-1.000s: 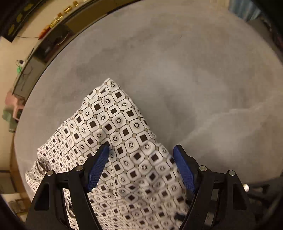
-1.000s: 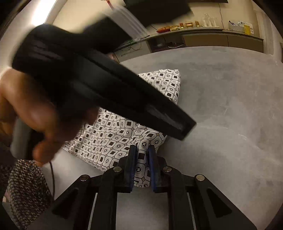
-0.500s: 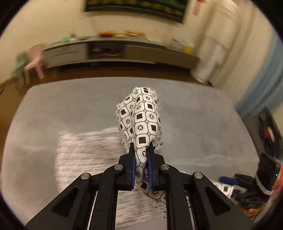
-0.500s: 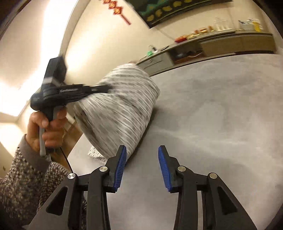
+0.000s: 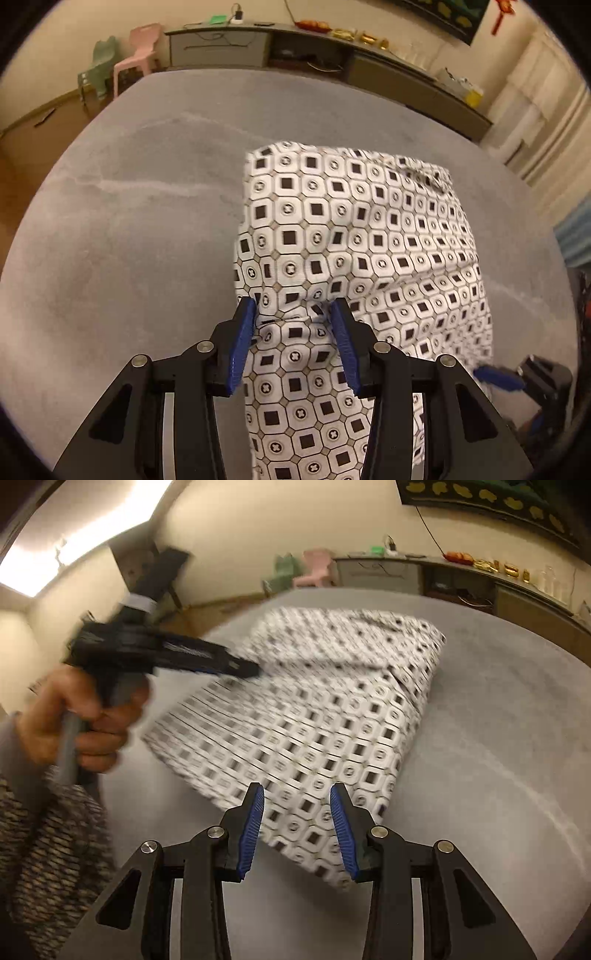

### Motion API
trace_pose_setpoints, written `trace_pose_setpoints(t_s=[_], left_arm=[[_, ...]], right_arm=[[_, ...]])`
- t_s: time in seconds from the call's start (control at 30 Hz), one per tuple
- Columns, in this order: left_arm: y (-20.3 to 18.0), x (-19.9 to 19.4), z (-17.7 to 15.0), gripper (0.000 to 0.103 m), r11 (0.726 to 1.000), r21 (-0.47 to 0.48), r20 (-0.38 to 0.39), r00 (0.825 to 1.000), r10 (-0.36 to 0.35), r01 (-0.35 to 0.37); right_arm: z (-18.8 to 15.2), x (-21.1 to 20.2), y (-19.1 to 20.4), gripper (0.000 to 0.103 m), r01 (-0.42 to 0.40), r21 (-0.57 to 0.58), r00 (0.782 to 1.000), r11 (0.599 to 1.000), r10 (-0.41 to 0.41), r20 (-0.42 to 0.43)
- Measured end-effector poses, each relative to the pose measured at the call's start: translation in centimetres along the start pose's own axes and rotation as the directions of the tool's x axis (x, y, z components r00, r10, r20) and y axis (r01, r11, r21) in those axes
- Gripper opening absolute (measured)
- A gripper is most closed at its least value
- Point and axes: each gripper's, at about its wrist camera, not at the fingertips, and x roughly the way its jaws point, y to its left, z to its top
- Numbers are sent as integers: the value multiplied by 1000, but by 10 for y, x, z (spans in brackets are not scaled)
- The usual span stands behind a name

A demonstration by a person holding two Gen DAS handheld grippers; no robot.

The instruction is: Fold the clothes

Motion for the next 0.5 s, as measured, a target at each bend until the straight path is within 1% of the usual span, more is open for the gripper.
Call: trace_pose_setpoints(t_s=[0.07,0.1,0.17,0.23,0.27,0.3,0.33,0.37,0.4,0.43,0.47,0.5], left_arm=[[-20,2,-6,47,998,45,-29,999,-37,38],[-35,-2,-12,47,992,113,-33,999,-42,46],[-49,-16,-12,47,986,164,12,1000,6,-8],[-46,-35,-4,46,991,122,71,997,40,-49],[-46,-48,-1,45,991,110,116,992,56,-69],[-49,-61,4,45,992,105,156,986,58,-75],[-59,-66,12,48,989,128,168,985,45,-67],[-69,-71,21,51,987,152,180,983,32,-60],[-79,-76,29,59,983,176,192,981,20,-54],[-94,-73,37,67,973,221,190,982,24,-67],[-112,-63,45,70,958,275,171,985,27,-74],[-130,-53,53,70,941,329,151,988,31,-80]], right_arm=[[0,0,-25,35,56,33,997,998,-54,-53],[0,-10,-43,35,76,81,996,994,-71,-60],[-3,-33,-84,37,106,216,993,971,-91,-76],[-8,-62,-118,38,38,343,999,938,-27,-35],[-9,-73,-128,39,12,372,1000,928,-7,-14],[-9,-80,-133,42,-3,384,1000,924,1,6],[-9,-87,-137,47,-16,391,1000,920,8,22],[-8,-84,-134,49,-17,373,1000,928,10,20],[-7,-81,-130,50,-18,356,1000,934,13,19],[-6,-78,-127,50,-20,338,1000,941,15,17],[-5,-75,-123,50,-21,320,1000,947,18,15],[-4,-72,-120,50,-23,302,1000,953,20,13]])
